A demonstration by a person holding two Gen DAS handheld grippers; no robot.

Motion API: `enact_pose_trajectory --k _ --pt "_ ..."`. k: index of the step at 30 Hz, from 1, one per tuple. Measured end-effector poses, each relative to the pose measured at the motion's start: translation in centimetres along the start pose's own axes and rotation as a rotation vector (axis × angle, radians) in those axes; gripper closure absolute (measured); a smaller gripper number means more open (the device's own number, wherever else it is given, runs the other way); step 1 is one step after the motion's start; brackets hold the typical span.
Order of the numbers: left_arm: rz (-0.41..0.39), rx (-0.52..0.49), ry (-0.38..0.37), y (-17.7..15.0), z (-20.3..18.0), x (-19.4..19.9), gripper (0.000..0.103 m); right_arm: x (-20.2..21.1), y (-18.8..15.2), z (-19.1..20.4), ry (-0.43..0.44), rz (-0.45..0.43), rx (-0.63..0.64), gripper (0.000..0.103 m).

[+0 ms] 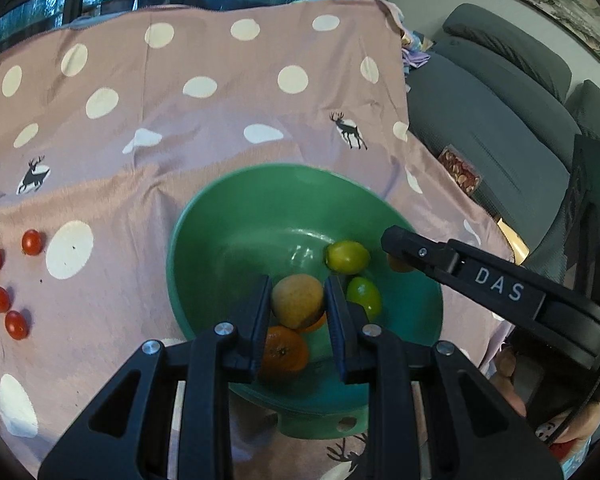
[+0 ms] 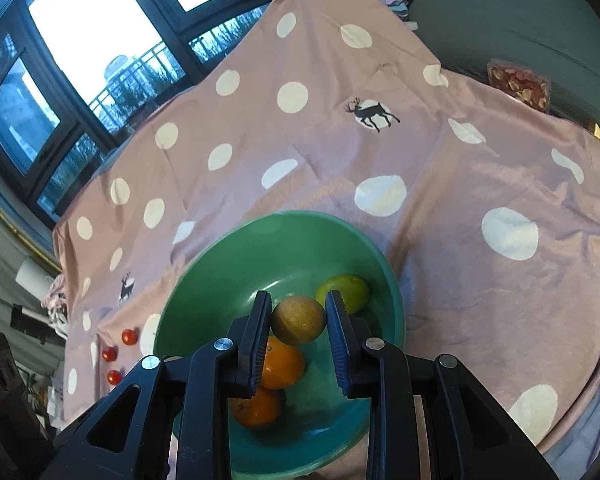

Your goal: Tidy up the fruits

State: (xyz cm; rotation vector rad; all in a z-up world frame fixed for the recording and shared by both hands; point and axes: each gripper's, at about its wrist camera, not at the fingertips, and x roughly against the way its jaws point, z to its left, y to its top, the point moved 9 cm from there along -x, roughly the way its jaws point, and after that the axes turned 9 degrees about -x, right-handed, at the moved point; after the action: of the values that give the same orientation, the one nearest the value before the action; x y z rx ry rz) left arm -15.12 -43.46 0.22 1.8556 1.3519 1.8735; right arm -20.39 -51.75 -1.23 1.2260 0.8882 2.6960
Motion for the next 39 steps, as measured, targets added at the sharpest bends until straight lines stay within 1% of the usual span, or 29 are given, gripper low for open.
enact_pose_trajectory --k 6,14,24,34,39 --pt "0.03 0.006 0.007 -0.4 0.2 -0.9 0.077 -0.8 -0.2 -0.4 -0.046 0.015 0.017 0.073" --pt "0.053 0.012 0.014 -0.8 0.5 -1.8 0.077 -1.4 -0.5 -0.4 -0.06 0.03 0.03 0.073" --pt "0.056 0.003 0.027 -0.8 0.4 -2.2 0.077 -1.8 -0.7 -0.5 -0.086 0.041 0.044 0.073" --pt "0.061 0.02 0.014 -0.9 0.6 -2.5 0.076 -2.1 -1.0 -0.7 -0.117 0.051 0.06 0.073" --pt "0.047 0.023 0.001 -0.9 0.5 -2.1 0.076 -2.2 -1.1 -0.8 -0.117 0.06 0.055 0.073"
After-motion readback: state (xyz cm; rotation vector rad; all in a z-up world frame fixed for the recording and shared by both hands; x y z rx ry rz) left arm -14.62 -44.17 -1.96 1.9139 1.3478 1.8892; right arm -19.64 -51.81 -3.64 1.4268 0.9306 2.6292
